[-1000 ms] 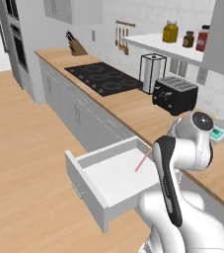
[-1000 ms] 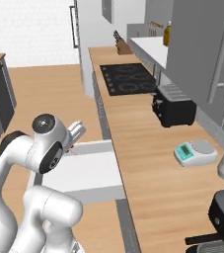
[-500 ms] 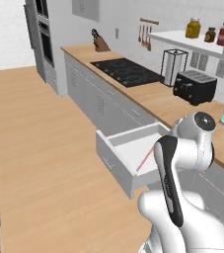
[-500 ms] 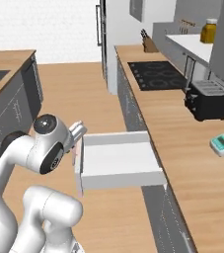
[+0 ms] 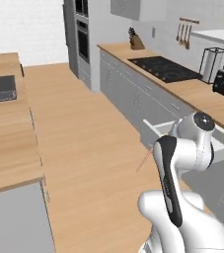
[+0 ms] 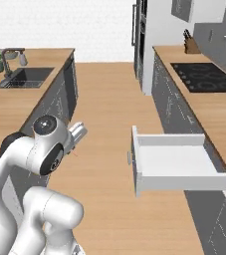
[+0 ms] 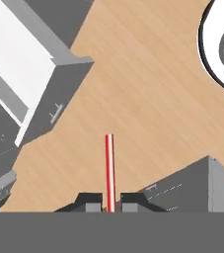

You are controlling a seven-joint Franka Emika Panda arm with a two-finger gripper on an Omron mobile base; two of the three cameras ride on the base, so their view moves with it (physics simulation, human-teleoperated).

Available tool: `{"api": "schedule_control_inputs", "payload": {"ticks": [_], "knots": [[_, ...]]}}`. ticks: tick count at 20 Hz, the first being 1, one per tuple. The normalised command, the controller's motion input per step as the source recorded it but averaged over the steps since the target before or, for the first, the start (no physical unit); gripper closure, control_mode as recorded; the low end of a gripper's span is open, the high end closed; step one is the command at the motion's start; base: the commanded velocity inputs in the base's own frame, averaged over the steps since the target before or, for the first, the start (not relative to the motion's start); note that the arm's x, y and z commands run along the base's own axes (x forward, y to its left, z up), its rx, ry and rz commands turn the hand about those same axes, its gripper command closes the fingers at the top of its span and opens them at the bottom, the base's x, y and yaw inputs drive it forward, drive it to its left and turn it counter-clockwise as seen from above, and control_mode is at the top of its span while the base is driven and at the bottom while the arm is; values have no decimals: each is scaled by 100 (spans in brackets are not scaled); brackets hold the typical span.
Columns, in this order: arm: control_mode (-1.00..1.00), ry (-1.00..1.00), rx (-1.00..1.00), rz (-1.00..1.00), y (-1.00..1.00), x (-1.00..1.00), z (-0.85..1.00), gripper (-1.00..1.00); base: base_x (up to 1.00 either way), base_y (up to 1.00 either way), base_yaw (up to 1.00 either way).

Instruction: Take a straw from the drawer in front and place it inside the glass cup on the dining counter.

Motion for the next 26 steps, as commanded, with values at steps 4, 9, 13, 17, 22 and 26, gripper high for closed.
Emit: {"api": "schedule_control_inputs", "payload": {"ticks": [4, 9, 13, 17, 22, 26], "knots": [[100, 0, 0, 0, 0, 0, 0, 100, -2, 99, 2], [100, 0, 0, 0, 0, 0, 0, 100, 2, 100, 0], [100, 0, 0, 0, 0, 0, 0, 100, 8, 100, -3], [100, 0, 0, 0, 0, 0, 0, 100, 32, 100, -3], [100, 0, 0, 0, 0, 0, 0, 100, 41, 100, -3], [100, 0, 0, 0, 0, 0, 0, 100, 15, 100, -3]]}}
